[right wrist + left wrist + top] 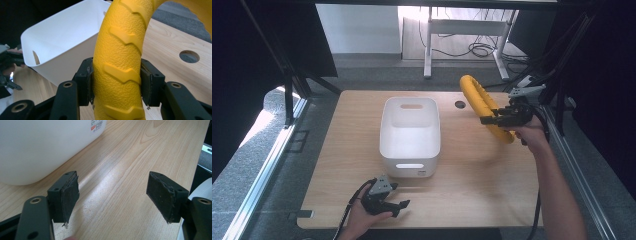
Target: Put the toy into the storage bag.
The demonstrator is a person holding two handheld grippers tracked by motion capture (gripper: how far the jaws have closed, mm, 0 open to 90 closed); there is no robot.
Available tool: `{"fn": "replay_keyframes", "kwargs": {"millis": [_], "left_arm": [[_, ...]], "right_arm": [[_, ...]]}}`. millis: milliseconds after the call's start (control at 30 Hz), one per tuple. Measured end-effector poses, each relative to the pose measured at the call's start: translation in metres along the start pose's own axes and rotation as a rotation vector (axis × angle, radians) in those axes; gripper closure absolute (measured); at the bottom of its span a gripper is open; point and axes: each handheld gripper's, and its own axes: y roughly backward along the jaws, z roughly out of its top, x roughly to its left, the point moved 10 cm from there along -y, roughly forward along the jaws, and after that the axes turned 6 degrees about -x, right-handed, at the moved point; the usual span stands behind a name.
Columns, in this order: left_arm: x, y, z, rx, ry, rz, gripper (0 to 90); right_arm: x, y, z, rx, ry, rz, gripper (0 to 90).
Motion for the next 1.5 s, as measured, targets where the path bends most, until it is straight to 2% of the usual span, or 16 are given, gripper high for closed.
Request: {"fn": "replay_keyframes", "kwargs": {"millis": [167, 433, 867, 1333, 1500], "left_arm": [[0.0, -0.001, 0.0, 0.003, -0.002, 0.0, 26.1], [-0.001, -0.001, 0.0, 0.002, -0.002, 0.0, 26.0], [0.0, -0.001, 0.0, 0.001, -0.003, -0.001, 26.0], [-0.001, -0.002, -0.001, 0.01, -0.01, 0.0, 26.0], [-0.002, -0.003, -0.001, 0.005, -0.007, -0.002, 26.1]], "right_arm": [[0.005, 0.002, 0.003, -0.04, -0.007, 0.018, 51.9], [0.015, 0.002, 0.008, -0.07, -0.005, 0.043, 51.9], [0.038, 0.005, 0.025, -0.156, 0.034, 0.076, 51.8], [0.054, -0.003, 0.023, -0.196, 0.033, 0.09, 51.8], [0.063, -0.003, 0.027, -0.229, 0.044, 0.095, 51.8]]}}
